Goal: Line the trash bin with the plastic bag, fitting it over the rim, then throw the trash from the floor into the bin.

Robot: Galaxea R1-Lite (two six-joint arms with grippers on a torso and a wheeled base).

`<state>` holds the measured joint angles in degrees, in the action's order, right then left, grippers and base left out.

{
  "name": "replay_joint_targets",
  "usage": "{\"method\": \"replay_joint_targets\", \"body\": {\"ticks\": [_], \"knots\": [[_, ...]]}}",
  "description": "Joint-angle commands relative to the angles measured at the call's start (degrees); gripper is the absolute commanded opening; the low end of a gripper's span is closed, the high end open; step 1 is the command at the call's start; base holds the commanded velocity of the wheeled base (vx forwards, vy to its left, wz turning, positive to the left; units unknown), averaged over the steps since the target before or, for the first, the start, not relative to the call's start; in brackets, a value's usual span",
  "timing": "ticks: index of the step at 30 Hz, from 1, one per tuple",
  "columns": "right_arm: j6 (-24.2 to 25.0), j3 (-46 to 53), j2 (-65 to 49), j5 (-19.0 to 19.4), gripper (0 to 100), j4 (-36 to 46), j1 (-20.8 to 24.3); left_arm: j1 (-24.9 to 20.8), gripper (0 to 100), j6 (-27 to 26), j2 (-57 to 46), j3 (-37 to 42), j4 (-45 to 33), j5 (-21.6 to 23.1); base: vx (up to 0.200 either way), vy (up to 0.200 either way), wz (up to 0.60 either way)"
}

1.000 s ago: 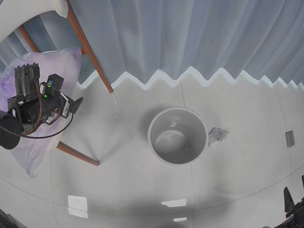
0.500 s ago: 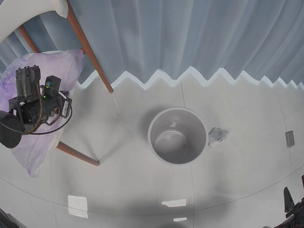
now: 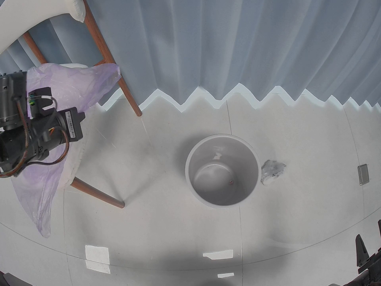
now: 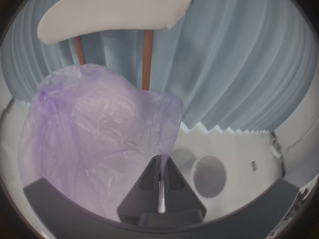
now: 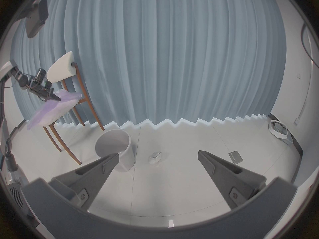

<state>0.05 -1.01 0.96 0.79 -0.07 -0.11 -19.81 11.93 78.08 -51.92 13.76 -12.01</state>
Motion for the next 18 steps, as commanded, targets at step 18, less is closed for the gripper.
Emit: {"method": "replay_joint_targets", "body": {"ticks": [18], "knots": [[0.0,1.0,-1.0,0.1,100,0.0,0.0,-11.9,0,9.4,-10.4,-0.6,-3.9,26.5,0.0,0.0,0.0]]}}
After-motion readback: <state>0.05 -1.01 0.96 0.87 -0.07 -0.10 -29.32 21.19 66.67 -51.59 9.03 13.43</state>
